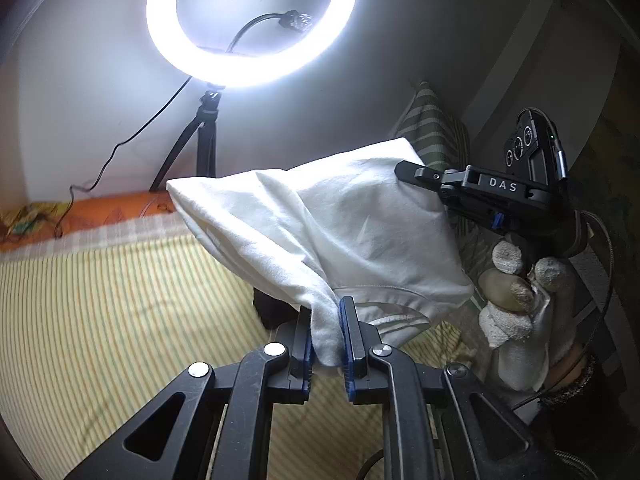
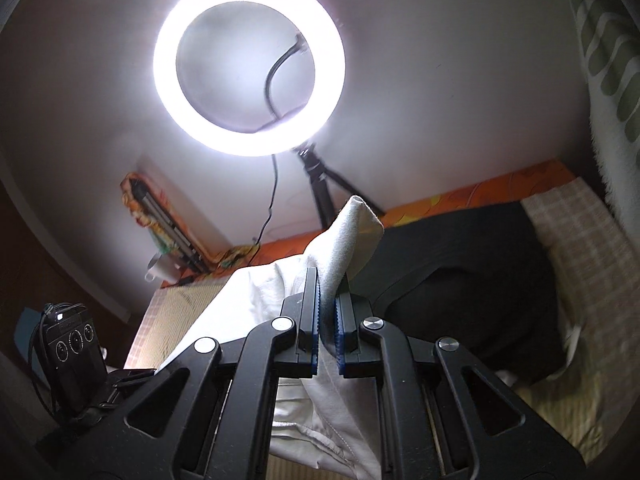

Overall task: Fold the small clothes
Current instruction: 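Lift the folded shirt with both tools and carry it to the black stack, then lower the shirt onto the black stack and open both tools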

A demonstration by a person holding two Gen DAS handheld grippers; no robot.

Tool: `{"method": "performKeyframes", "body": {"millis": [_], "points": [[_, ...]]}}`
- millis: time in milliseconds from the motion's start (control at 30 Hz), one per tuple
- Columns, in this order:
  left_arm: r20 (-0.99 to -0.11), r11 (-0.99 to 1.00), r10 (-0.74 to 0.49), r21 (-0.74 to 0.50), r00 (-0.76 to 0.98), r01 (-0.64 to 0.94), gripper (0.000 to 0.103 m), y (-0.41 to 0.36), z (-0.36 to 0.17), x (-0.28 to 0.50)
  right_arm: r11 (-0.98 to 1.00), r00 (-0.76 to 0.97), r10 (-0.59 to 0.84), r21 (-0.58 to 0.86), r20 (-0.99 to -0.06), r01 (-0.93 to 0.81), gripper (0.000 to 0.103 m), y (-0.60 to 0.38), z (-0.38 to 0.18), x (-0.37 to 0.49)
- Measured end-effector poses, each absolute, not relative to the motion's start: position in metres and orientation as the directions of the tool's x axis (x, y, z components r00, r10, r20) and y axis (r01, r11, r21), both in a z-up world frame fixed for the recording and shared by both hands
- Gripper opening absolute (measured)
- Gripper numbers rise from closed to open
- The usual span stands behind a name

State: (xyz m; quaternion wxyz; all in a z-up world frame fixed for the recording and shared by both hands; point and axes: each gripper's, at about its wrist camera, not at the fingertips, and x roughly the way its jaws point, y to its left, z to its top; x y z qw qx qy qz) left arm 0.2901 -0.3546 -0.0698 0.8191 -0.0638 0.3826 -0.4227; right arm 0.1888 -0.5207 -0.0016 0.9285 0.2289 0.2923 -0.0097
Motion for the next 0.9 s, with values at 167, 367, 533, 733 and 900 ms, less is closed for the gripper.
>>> {"method": "performKeyframes", "body": {"millis": [167,367,533,733,900], "points": [[-0.575,0.646,-0.730,-0.401,0.371,0.650,0.009,-0.393,-0.069,0.317,0.899,0.850,0.075,0.404,-0.522,0.169,0.007,-0.555,0.007,0.201],[-0.576,0.666,-0.704,-0.334,0.415,0.667,0.009,-0.434,-0.072,0.340,0.905,0.848,0.018,0.369,-0.530,0.212,0.007,-0.590,0.004,0.223],[-0.590,0.673,-0.692,-0.318,0.417,0.668,0.009,-0.456,-0.089,0.352,0.904,0.839,-0.014,0.351,-0.544,0.243,0.007,-0.617,-0.008,0.237],[-0.629,0.680,-0.662,-0.275,0.408,0.680,0.009,-0.474,-0.116,0.350,0.897,0.817,-0.062,0.327,-0.574,0.298,0.007,-0.647,-0.033,0.251],[-0.649,0.689,-0.642,-0.258,0.407,0.677,0.010,-0.475,-0.124,0.348,0.900,0.774,-0.112,0.267,-0.623,0.344,0.007,-0.663,-0.056,0.259]]}}
